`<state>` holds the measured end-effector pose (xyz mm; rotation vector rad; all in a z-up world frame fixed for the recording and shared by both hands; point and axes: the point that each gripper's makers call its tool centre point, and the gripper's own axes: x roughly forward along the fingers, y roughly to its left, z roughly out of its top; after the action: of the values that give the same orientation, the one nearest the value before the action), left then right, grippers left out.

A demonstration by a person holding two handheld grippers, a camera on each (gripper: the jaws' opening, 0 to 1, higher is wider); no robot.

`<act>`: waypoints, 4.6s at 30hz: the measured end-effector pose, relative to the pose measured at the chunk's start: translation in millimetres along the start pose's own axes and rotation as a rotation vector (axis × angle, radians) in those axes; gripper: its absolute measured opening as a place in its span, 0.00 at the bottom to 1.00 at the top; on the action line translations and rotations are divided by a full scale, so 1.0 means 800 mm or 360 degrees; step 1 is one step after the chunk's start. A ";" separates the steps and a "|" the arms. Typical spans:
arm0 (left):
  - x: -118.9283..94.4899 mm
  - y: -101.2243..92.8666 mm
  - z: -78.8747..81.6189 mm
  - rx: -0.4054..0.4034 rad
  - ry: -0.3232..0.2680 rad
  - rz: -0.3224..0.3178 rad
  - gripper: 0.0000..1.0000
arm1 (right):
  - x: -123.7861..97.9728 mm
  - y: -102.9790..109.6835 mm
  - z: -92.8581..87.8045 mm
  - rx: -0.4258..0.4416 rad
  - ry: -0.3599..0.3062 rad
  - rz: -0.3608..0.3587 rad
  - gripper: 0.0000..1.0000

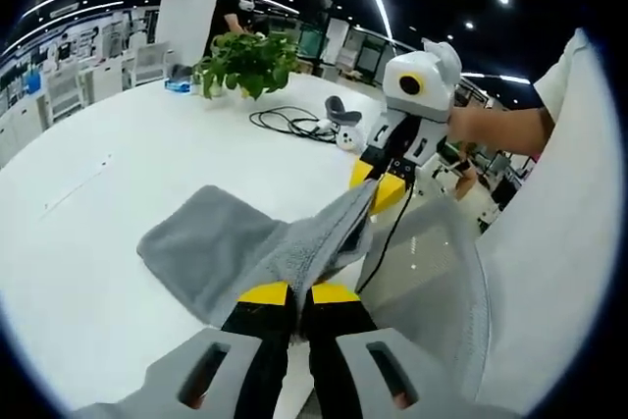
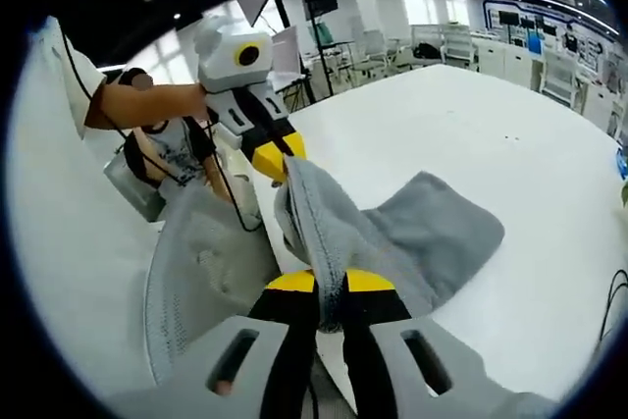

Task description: Fold the towel on the table until its edges align and the towel forms a compact rectangular stack.

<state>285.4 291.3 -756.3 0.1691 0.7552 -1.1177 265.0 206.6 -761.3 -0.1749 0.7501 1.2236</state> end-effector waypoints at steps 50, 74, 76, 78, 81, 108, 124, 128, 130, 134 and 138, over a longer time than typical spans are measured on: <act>0.055 0.106 0.024 -0.0283 -0.0089 0.0294 0.06 | 0.034 -0.144 0.032 -0.0405 0.0053 -0.0595 0.07; 0.081 0.143 0.000 -0.0401 -0.0012 0.0314 0.07 | 0.075 -0.195 0.022 -0.0419 0.0145 -0.0613 0.08; 0.084 0.148 -0.001 -0.0415 -0.0009 0.0317 0.07 | 0.078 -0.198 0.022 -0.0425 0.0160 -0.0610 0.08; 0.088 0.154 -0.003 -0.0427 -0.0007 0.0321 0.07 | 0.082 -0.203 0.020 -0.0446 0.0179 -0.0608 0.09; 0.092 0.156 -0.005 -0.0454 0.0006 0.0315 0.07 | 0.087 -0.210 0.018 -0.0447 0.0194 -0.0602 0.09; 0.099 0.216 -0.022 -0.0363 0.0086 0.0505 0.18 | 0.090 -0.242 0.031 -0.0382 0.0098 -0.0633 0.22; 0.077 0.228 0.013 -0.0127 -0.0076 0.0660 0.22 | 0.071 -0.212 0.050 -0.0471 -0.0079 -0.0610 0.14; 0.090 0.214 0.009 -0.0143 -0.0045 0.0579 0.20 | 0.085 -0.209 0.025 -0.0524 0.0038 -0.0554 0.14; 0.097 0.207 0.007 -0.0146 -0.0033 0.0548 0.20 | 0.090 -0.209 0.014 -0.0462 0.0080 -0.0516 0.17; 0.110 0.191 0.002 -0.0140 0.0001 0.0457 0.17 | 0.098 -0.216 0.008 -0.0456 0.0095 -0.0496 0.22; 0.125 0.189 -0.010 -0.0099 0.0068 0.0414 0.19 | 0.109 -0.221 0.002 -0.0424 0.0125 -0.0471 0.34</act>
<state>434.1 288.9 -860.6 0.2321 0.7808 -0.8450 436.0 211.9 -859.9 -0.5378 0.6014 1.0334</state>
